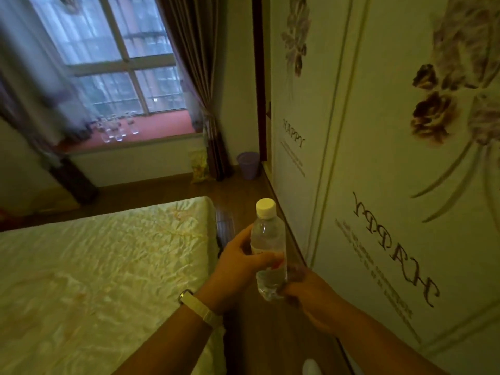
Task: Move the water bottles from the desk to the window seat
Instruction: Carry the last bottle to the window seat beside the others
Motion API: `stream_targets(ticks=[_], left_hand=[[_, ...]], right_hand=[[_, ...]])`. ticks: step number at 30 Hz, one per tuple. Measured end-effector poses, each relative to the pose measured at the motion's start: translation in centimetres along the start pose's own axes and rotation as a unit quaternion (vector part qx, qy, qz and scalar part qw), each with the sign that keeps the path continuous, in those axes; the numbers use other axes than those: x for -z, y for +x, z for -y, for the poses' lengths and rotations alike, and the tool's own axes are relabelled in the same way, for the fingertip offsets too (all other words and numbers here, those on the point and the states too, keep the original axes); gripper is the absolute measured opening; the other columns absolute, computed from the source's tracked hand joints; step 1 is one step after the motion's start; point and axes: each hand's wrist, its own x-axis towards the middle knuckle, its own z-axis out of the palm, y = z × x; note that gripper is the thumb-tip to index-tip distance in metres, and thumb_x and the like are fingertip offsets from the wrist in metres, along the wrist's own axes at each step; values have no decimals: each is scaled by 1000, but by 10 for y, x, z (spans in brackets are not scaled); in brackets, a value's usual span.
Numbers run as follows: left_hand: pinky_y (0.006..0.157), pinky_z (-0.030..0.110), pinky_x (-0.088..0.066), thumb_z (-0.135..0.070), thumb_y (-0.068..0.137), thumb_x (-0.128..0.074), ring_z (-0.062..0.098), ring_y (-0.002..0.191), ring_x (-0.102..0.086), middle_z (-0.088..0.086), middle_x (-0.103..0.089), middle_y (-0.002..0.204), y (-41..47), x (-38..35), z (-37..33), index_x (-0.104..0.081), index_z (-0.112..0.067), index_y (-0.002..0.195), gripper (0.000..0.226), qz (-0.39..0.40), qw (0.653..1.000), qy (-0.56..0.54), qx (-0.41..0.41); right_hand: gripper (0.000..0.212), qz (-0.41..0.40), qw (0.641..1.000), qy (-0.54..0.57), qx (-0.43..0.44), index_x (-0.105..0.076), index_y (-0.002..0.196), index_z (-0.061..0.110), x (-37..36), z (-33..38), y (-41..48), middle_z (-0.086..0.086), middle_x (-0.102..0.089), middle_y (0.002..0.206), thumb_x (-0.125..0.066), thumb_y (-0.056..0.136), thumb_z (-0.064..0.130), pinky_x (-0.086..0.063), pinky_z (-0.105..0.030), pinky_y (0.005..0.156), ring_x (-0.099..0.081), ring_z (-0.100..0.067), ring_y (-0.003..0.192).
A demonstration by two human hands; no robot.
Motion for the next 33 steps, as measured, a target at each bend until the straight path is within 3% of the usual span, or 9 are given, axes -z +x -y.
stream_targets(ticks=[3, 6, 9, 12, 19, 24, 30, 33], left_hand=[[83, 31, -60, 0, 79, -77, 19, 102, -72, 4, -75, 111, 41, 3, -2, -64, -19, 123, 50, -47, 999, 1, -1], [75, 23, -59, 2, 79, -76, 19, 100, -72, 4, -75, 110, 83, 1, -9, -65, -17, 122, 49, -84, 996, -11, 2], [78, 26, -60, 0, 78, -77, 22, 101, -72, 6, -75, 111, 125, -1, -18, -64, -16, 123, 49, -114, 993, -14, 7], [84, 33, -59, -2, 78, -78, 20, 102, -72, 5, -75, 112, 165, -1, -24, -63, -17, 125, 52, -137, 991, -6, -6], [81, 30, -60, 0, 79, -77, 18, 103, -72, 2, -75, 113, 238, 15, -31, -61, -20, 129, 56, -169, 985, -14, -13], [86, 35, -59, -1, 79, -77, 19, 104, -72, 2, -74, 114, 293, 50, -23, -62, -19, 127, 54, -182, 983, -21, -6], [80, 31, -59, 0, 79, -76, 23, 101, -73, 6, -75, 110, 383, 117, -13, -64, -18, 124, 50, -158, 987, -30, -7], [80, 31, -59, -1, 79, -76, 19, 100, -73, 1, -75, 108, 432, 158, -15, -64, -23, 123, 51, -144, 989, -30, -18]], right_hand=[[54, 36, 999, 4, -13, -58, 126, 19, 10, 19, 54, -6, -71, 115, -69, 80, -6, -51, -27, 70, -68, -22, 100], [53, 58, 998, -6, -17, -57, 128, 15, 24, 47, 104, -7, -70, 115, -71, 80, -4, -53, -26, 69, -69, -22, 98], [51, 78, 996, -23, -22, -59, 126, 15, 41, 73, 145, -7, -71, 114, -73, 80, 0, -55, -31, 77, -68, -23, 101], [48, 102, 994, -31, -15, -59, 126, 15, 55, 97, 183, -8, -71, 115, -73, 81, 2, -53, -28, 74, -68, -23, 103], [49, 119, 992, -47, -12, -59, 126, 16, 56, 138, 256, -7, -71, 111, -70, 82, -3, -52, -27, 69, -67, -22, 96], [49, 123, 990, -64, -17, -56, 124, 18, 48, 163, 316, -7, -68, 112, -67, 83, -6, -52, -39, 86, -65, -27, 103], [52, 106, 991, -78, -18, -53, 128, 16, 23, 194, 407, -6, -65, 114, -68, 82, -4, -50, -27, 69, -65, -22, 98], [54, 87, 992, -89, -11, -52, 129, 17, 2, 218, 455, -5, -65, 116, -72, 81, 1, -51, -26, 70, -65, -21, 100]])
